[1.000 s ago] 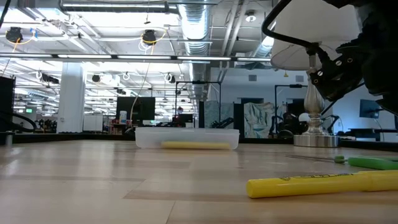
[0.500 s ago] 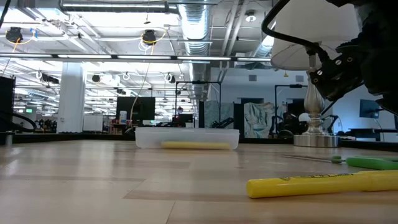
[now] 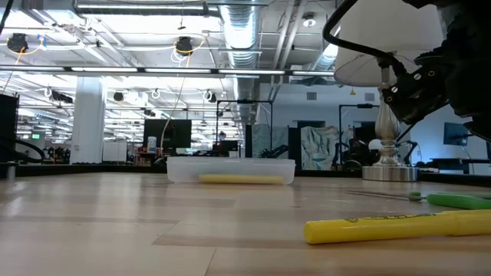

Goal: Pick & place school supplies into a supply box
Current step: Put the scissors into the supply box

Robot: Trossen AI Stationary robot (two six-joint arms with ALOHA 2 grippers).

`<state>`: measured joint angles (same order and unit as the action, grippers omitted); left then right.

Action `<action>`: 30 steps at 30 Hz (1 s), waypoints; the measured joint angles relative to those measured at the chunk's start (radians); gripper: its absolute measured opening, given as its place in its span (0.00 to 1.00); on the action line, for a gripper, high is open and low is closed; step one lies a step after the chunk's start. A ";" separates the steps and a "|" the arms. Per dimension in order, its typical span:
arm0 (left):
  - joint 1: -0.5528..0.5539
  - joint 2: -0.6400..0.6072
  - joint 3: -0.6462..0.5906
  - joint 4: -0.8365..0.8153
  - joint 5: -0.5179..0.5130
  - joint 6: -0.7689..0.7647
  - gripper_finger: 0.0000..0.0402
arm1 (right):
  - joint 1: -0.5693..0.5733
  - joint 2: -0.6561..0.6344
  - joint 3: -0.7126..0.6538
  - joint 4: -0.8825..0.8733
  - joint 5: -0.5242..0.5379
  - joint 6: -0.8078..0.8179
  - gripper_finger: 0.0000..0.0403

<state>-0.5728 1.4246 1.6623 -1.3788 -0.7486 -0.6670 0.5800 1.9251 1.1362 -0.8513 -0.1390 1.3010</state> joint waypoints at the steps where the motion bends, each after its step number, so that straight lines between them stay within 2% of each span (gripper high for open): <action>1: 0.000 0.000 0.000 0.000 0.000 0.000 0.43 | 0.000 0.000 0.000 0.000 0.000 0.000 0.22; 30: 0.000 0.000 0.000 -0.002 -0.006 0.012 0.43 | 0.003 0.001 0.044 -0.050 0.037 -0.019 0.19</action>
<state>-0.5728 1.4246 1.6623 -1.3804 -0.7544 -0.6550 0.5827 1.9256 1.1798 -0.9016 -0.1017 1.2821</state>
